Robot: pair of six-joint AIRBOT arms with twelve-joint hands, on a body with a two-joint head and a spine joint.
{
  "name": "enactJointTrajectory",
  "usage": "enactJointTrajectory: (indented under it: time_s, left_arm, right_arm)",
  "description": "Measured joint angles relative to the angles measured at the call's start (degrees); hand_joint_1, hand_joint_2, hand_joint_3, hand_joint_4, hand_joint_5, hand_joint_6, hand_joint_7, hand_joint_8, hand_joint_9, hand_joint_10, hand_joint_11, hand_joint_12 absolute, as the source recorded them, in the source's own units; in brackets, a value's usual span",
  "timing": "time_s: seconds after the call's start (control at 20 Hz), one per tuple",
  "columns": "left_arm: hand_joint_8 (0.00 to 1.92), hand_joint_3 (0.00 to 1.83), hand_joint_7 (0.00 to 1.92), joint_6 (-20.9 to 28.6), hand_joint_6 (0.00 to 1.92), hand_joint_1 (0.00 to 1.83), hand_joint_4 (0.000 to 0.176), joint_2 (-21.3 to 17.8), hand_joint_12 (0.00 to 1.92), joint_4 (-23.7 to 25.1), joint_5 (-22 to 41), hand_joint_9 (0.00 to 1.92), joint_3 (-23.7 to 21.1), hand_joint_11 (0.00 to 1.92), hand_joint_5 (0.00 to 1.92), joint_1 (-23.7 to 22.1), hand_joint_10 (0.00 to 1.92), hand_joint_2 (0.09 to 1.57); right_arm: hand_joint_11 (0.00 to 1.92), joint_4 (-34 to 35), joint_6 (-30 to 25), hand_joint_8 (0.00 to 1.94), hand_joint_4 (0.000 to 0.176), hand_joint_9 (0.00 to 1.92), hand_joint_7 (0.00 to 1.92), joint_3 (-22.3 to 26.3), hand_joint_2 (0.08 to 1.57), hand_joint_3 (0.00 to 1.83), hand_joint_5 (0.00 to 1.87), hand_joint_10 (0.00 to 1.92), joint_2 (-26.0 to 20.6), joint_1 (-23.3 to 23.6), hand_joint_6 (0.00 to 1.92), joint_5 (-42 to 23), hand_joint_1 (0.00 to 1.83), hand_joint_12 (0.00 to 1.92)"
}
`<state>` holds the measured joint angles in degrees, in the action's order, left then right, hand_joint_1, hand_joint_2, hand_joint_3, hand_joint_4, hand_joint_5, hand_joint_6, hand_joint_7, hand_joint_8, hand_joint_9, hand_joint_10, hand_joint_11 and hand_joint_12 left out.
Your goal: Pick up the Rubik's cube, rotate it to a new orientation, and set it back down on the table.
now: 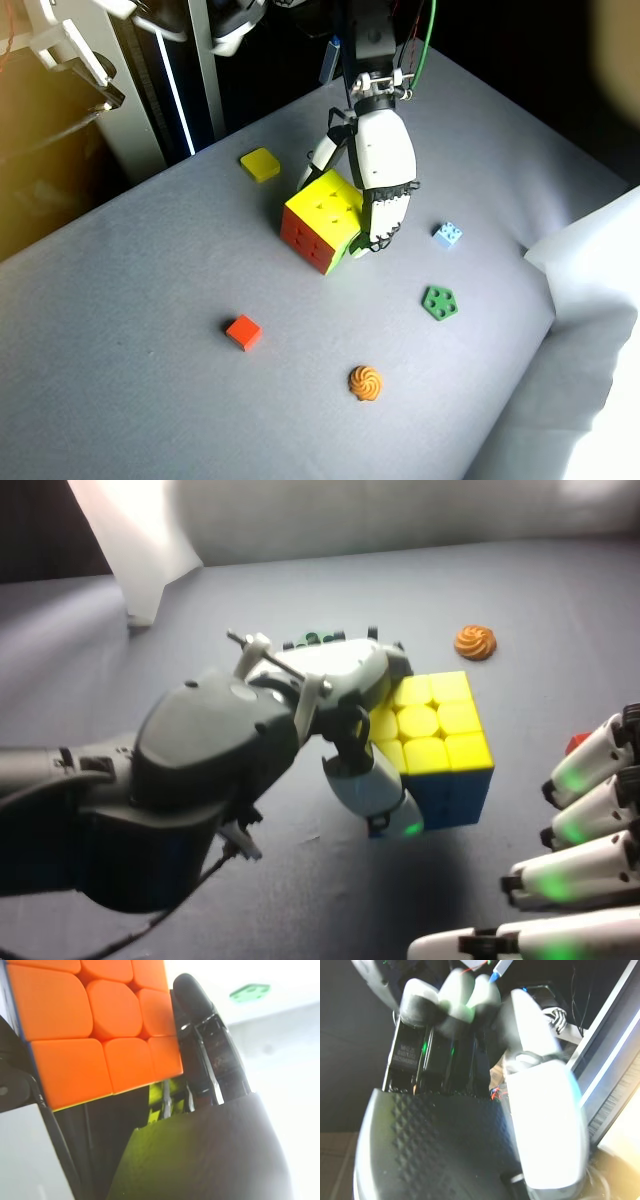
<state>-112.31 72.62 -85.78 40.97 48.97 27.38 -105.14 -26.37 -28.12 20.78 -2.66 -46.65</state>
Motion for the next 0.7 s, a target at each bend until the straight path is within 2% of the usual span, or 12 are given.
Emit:
enactJointTrajectory:
  time_s: [0.1, 0.15, 0.25, 0.4, 0.5, 0.6, 0.65, 0.7]
  left_arm:
    - [1.27, 0.00, 0.86, -0.15, 0.82, 1.36, 0.000, -0.81, 1.32, 0.09, -1.09, 0.75, -0.17, 0.55, 0.94, -0.61, 1.45, 1.16]
    - [1.31, 0.00, 0.85, -0.17, 0.81, 1.36, 0.000, -1.27, 1.35, 0.09, -1.73, 0.73, -0.17, 0.53, 0.93, -0.85, 1.49, 1.17]
    - [1.24, 0.00, 0.88, -0.15, 0.78, 1.36, 0.000, -2.01, 1.28, 0.15, -2.82, 0.75, -0.17, 0.53, 0.96, -1.70, 1.44, 1.16]
    - [1.15, 0.00, 0.92, -0.17, 0.91, 1.37, 0.000, -3.13, 1.19, 0.83, -4.07, 0.78, -0.46, 0.54, 0.93, -3.48, 1.38, 1.15]
    - [1.24, 0.00, 0.88, -0.20, 0.95, 1.36, 0.000, -3.63, 1.23, 0.94, -5.20, 0.76, -0.57, 0.56, 0.90, -3.78, 1.41, 1.16]
    - [1.28, 0.00, 0.85, -0.39, 0.96, 1.36, 0.000, -4.33, 1.28, 0.70, -5.70, 0.73, -1.29, 0.53, 0.88, -4.26, 1.46, 1.18]
    - [1.41, 0.00, 0.81, -0.57, 0.95, 1.35, 0.000, -5.03, 1.34, 0.63, -6.01, 0.68, -1.90, 0.53, 0.86, -4.72, 1.51, 1.20]
    - [1.45, 0.00, 0.78, -0.59, 1.02, 1.34, 0.000, -5.40, 1.37, 0.39, -6.21, 0.66, -2.10, 0.50, 0.83, -4.90, 1.53, 1.21]
  right_arm:
    - [1.12, 0.07, -0.04, 1.79, 0.000, 1.11, 0.61, 0.00, 1.09, 0.53, 0.28, 1.92, 0.02, 0.00, 0.00, 0.09, 1.30, 1.92]
    - [1.13, 0.11, -0.04, 1.82, 0.000, 1.11, 0.60, 0.00, 1.07, 0.59, 0.25, 1.92, 0.02, 0.00, 0.00, 0.33, 1.29, 1.92]
    - [1.13, 0.17, -0.28, 1.80, 0.000, 1.12, 0.64, 0.00, 1.00, 0.70, 0.20, 1.92, 0.02, 0.02, 0.00, 1.09, 1.31, 1.92]
    - [1.08, 0.63, -2.60, 1.79, 0.000, 1.12, 0.64, 0.00, 0.99, 0.70, 0.18, 1.92, 0.02, 0.72, 0.00, 4.00, 1.32, 1.92]
    - [1.04, 0.76, -3.50, 1.76, 0.000, 1.10, 0.64, 0.00, 1.02, 0.63, 0.18, 1.92, 0.02, 1.01, 0.00, 6.45, 1.31, 1.92]
    - [1.05, 0.76, -3.50, 1.82, 0.000, 1.11, 0.64, 0.00, 0.99, 0.72, 0.18, 1.92, 0.00, 1.22, 0.00, 10.32, 1.31, 1.92]
    - [1.02, 1.25, -3.50, 1.84, 0.000, 1.09, 0.62, 0.00, 1.01, 0.71, 0.15, 1.92, -0.11, 1.42, 0.00, 13.09, 1.30, 1.92]
    - [1.01, 1.60, -3.52, 1.87, 0.000, 1.07, 0.59, 0.00, 1.03, 0.71, 0.11, 1.92, -0.20, 1.42, 0.00, 14.19, 1.29, 1.92]
